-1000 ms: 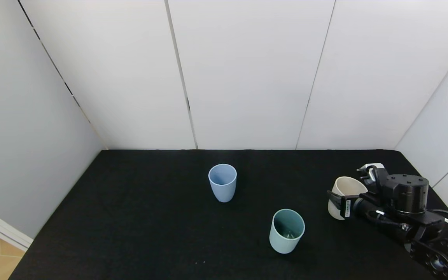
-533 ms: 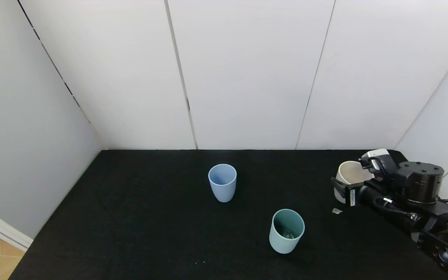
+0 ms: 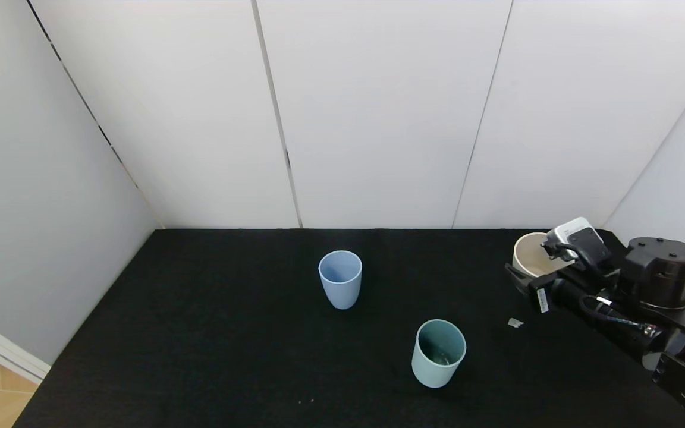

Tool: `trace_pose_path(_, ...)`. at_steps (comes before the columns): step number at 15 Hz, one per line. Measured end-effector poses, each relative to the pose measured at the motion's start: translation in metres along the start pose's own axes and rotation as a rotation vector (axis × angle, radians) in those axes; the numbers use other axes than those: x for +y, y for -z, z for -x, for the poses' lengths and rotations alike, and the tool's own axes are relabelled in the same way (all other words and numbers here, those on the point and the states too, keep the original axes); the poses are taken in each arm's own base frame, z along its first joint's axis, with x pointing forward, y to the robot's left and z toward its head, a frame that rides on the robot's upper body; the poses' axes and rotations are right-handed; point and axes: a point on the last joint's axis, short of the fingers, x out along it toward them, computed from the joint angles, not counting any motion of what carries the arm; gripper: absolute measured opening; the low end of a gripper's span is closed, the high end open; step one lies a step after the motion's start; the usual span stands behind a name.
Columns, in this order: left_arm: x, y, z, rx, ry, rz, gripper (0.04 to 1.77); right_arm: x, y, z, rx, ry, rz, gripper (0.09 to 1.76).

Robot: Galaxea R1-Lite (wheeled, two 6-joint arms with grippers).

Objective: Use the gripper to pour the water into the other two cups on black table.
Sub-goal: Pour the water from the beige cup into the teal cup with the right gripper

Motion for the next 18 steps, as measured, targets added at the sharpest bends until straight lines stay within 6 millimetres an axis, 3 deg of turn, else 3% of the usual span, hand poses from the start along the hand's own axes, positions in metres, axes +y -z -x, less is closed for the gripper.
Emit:
trace_pose_path(10, 0.000, 0.000, 0.000, 0.000, 0.000, 0.000, 1.72, 0.035, -0.024, 0.023, -0.075, -0.042, 0.320, 1.31)
trace_pose_path(18, 0.000, 0.000, 0.000, 0.000, 0.000, 0.000, 1.72, 0.060, -0.020, 0.037, -0.095, -0.131, 0.590, 1.31)
